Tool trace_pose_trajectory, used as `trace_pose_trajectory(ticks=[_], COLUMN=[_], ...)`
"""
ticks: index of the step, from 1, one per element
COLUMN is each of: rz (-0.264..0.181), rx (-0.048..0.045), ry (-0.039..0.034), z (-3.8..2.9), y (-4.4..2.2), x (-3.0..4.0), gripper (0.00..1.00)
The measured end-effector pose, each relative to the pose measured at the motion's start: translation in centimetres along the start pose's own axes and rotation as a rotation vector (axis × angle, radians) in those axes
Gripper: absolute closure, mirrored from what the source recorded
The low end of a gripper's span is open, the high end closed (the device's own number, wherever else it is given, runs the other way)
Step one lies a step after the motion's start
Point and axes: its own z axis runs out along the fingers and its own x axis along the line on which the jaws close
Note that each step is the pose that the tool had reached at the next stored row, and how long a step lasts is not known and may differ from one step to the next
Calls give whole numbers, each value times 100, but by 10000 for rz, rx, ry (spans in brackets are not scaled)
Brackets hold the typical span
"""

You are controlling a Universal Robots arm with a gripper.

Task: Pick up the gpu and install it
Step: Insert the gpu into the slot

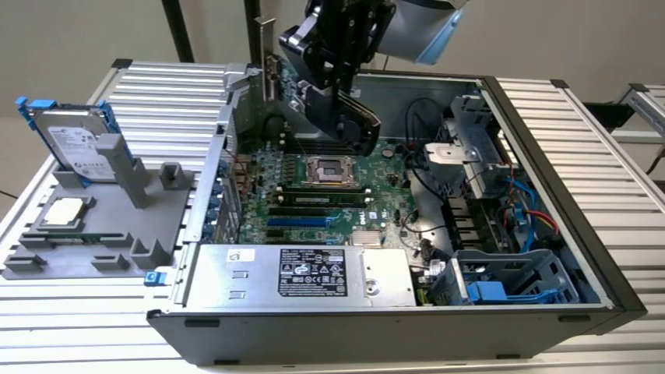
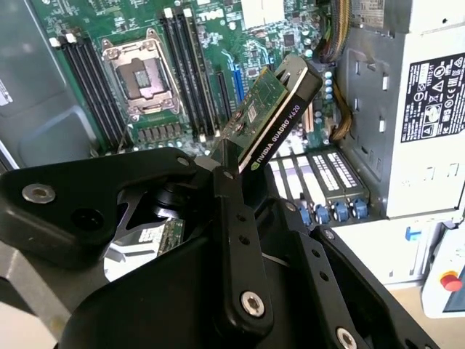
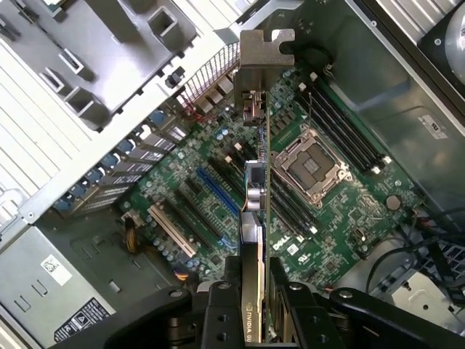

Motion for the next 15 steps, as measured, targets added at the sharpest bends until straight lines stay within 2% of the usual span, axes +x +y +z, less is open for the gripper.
trace_pose_trajectory(ticks=[15], rz=[-516], rx=[-9], ry=[22], z=[0], y=[0], x=[0], gripper=[100])
